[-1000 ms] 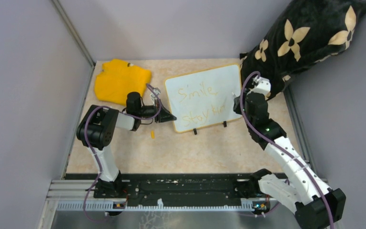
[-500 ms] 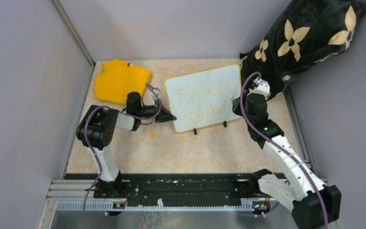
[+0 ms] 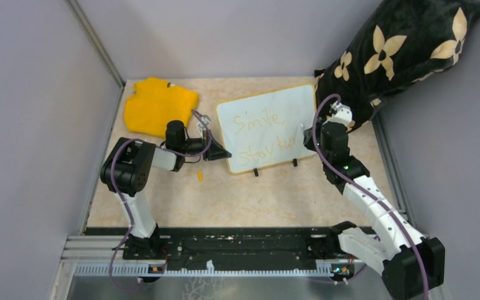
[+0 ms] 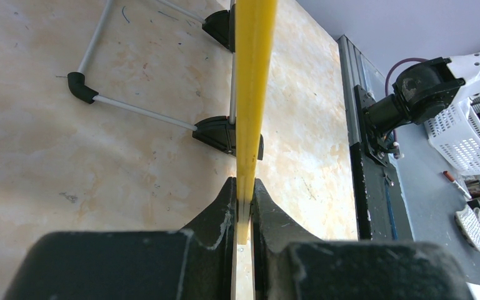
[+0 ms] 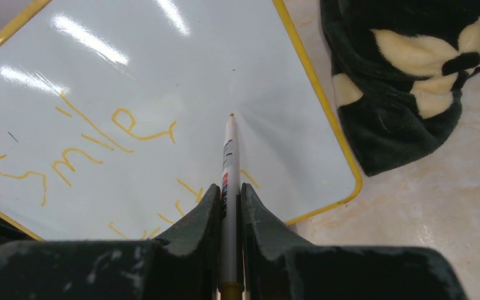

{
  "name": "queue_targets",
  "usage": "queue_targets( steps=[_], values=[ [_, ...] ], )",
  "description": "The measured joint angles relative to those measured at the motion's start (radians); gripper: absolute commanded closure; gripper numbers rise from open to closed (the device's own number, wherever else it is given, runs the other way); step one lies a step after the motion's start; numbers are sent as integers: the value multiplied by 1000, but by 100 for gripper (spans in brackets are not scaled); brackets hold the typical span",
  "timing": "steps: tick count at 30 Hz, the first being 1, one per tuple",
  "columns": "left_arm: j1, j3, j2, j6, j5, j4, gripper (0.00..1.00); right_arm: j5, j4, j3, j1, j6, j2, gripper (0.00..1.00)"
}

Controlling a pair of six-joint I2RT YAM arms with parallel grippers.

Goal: Write a sentence on the whiteboard

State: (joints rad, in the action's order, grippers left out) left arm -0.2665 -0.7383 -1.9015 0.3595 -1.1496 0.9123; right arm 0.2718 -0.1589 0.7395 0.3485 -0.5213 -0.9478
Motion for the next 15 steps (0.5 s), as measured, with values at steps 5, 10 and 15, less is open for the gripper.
queue_targets(
  steps=[5,10,15],
  values=[
    [0,0,0,-2,0,0,100,5,3,-1,0,0,-16,100],
    [0,0,0,-2,0,-1,100,11,19,-19,-1,0,-29,100],
    [0,0,0,-2,0,-2,100,10,26,-36,-11,-3,-43,100]
  ],
)
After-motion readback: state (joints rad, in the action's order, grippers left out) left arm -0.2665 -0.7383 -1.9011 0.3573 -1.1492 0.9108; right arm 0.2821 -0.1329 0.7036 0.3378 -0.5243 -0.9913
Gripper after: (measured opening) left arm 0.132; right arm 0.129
